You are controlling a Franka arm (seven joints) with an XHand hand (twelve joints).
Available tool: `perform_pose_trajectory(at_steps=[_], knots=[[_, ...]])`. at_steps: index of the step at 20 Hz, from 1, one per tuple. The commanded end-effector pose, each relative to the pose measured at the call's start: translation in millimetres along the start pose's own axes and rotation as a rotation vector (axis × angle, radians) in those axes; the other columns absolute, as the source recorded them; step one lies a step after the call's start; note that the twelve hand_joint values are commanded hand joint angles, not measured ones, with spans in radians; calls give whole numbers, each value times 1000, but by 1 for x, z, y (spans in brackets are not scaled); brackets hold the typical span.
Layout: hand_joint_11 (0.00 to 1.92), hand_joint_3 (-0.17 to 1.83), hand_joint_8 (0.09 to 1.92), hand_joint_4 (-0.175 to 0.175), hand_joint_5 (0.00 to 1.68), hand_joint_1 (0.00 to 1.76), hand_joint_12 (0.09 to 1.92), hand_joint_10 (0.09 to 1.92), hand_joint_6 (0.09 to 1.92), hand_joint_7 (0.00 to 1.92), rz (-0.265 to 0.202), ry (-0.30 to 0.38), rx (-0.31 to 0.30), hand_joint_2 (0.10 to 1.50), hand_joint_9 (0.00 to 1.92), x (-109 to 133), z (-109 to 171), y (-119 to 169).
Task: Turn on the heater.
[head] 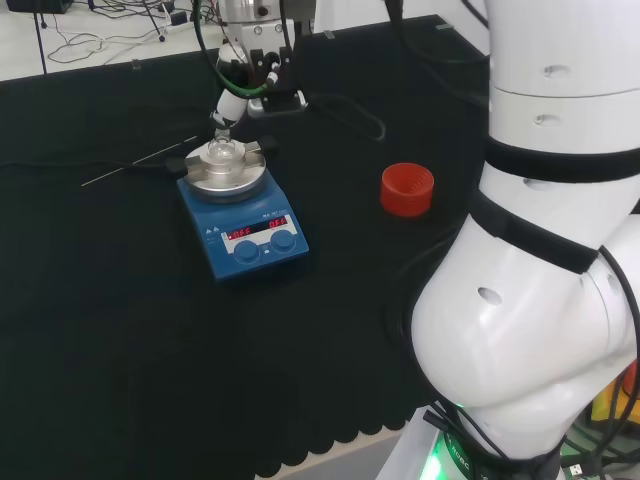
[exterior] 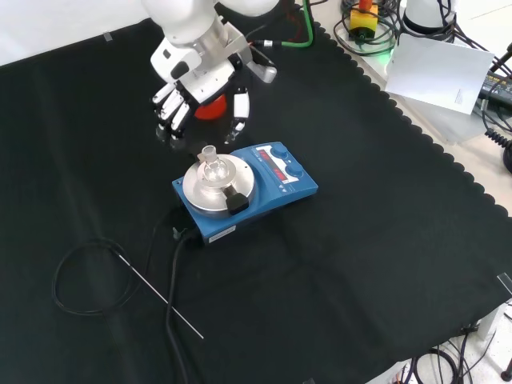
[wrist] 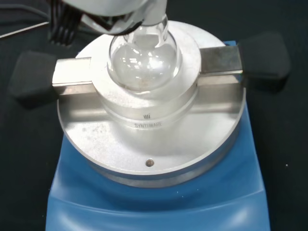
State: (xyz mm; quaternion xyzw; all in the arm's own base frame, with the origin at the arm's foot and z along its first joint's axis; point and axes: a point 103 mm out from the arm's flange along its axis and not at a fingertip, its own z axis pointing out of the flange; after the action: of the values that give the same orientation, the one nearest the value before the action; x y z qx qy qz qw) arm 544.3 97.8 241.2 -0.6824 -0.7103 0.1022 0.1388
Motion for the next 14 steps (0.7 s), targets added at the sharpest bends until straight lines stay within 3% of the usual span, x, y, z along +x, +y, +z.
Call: perform_pose_trajectory(at_steps=[1, 9, 14], knots=[[0, 611, 683, -40, 399, 888, 1332, 716, 498, 122, 19, 10, -40, 636, 289, -8, -17, -39], [0, 606, 681, -40, 406, 879, 1344, 719, 463, 121, 37, 17, -54, 642, 301, -16, -13, -95], [47, 614, 721, -41, 401, 890, 1426, 717, 393, 281, 40, 14, -36, 651, 452, -18, 4, -126]])
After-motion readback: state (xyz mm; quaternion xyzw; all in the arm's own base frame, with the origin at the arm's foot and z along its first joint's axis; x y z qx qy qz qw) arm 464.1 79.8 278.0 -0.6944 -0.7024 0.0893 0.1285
